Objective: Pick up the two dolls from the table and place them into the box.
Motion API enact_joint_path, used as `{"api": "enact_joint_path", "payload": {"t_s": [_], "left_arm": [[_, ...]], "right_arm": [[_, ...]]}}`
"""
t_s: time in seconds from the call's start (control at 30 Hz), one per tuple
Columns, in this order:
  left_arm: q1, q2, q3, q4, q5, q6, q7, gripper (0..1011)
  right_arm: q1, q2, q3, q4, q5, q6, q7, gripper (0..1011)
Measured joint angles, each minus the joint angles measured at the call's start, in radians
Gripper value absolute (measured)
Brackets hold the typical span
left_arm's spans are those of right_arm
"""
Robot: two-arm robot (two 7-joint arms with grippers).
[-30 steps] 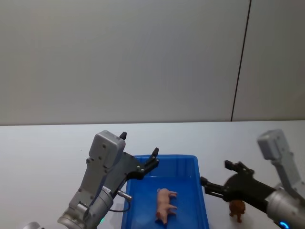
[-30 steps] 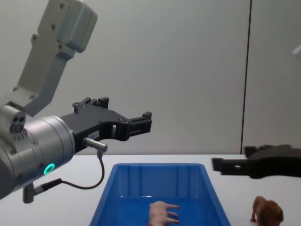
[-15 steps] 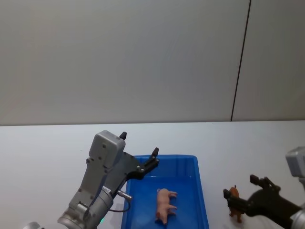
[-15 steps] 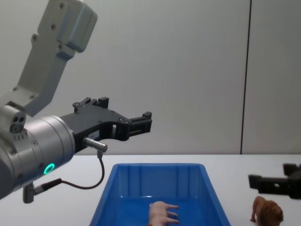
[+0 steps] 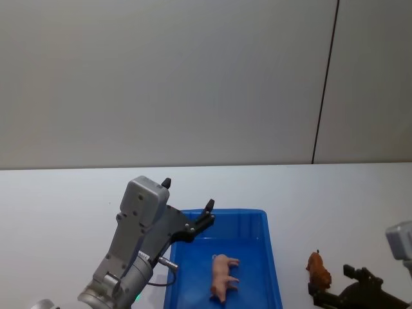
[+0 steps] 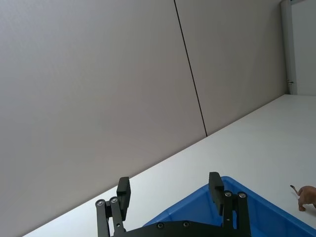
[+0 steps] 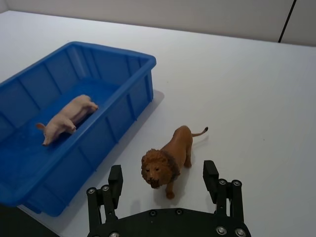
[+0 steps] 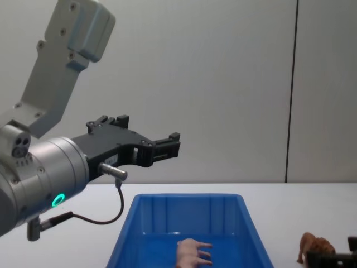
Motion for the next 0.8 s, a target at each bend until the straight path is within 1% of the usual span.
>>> {"api": "enact_joint_path", "payload": {"t_s": [0.03, 0.17, 0.2, 0.27, 0.33, 0.37, 0.4, 0.43, 0.5, 0.57, 0.6, 0.67, 0.73, 0.8], "left_arm": [[0.000, 0.000, 0.000, 0.000, 0.000, 0.000, 0.000, 1001], [0.000, 0.000, 0.000, 0.000, 0.000, 0.000, 0.000, 1001], [0.000, 0.000, 0.000, 0.000, 0.000, 0.000, 0.000, 1001], [0.000, 0.000, 0.000, 0.000, 0.000, 0.000, 0.000, 1001], [0.000, 0.000, 0.000, 0.000, 0.000, 0.000, 0.000, 1001], [0.000, 0.000, 0.000, 0.000, 0.000, 0.000, 0.000, 1001], [0.000, 0.000, 0.000, 0.000, 0.000, 0.000, 0.000, 1001], [0.000, 0.000, 0.000, 0.000, 0.000, 0.000, 0.000, 1001], [0.000, 0.000, 0.000, 0.000, 0.000, 0.000, 0.000, 1001], [0.000, 0.000, 0.000, 0.000, 0.000, 0.000, 0.000, 1001], [0.000, 0.000, 0.000, 0.000, 0.000, 0.000, 0.000, 1001], [0.000, 0.000, 0.000, 0.000, 0.000, 0.000, 0.000, 1001], [0.000, 0.000, 0.000, 0.000, 0.000, 0.000, 0.000, 1000], [0.000, 0.000, 0.000, 0.000, 0.000, 0.000, 0.000, 1001]], "right_arm": [[0.000, -0.002, -0.002, 0.007, 0.000, 0.004, 0.000, 1001], [0.006, -0.011, -0.008, 0.029, -0.002, 0.011, 0.000, 940], [0.006, -0.011, -0.008, 0.029, -0.002, 0.011, 0.000, 940], [0.010, -0.015, -0.011, 0.039, -0.004, 0.012, -0.001, 878], [0.013, -0.018, -0.013, 0.047, -0.005, 0.010, -0.002, 792], [0.014, -0.020, -0.014, 0.050, -0.005, 0.009, -0.002, 792], [0.017, -0.022, -0.015, 0.055, -0.007, 0.004, -0.003, 737], [0.018, -0.023, -0.016, 0.057, -0.007, 0.001, -0.003, 726], [0.020, -0.026, -0.017, 0.062, -0.008, -0.006, -0.003, 659], [0.024, -0.030, -0.019, 0.068, -0.011, -0.020, -0.004, 616], [0.027, -0.033, -0.020, 0.072, -0.012, -0.027, -0.005, 558], [0.031, -0.037, -0.021, 0.076, -0.014, -0.035, -0.005, 518], [0.036, -0.042, -0.023, 0.082, -0.017, -0.045, -0.006, 450], [0.039, -0.044, -0.024, 0.084, -0.019, -0.052, -0.007, 434]]}}
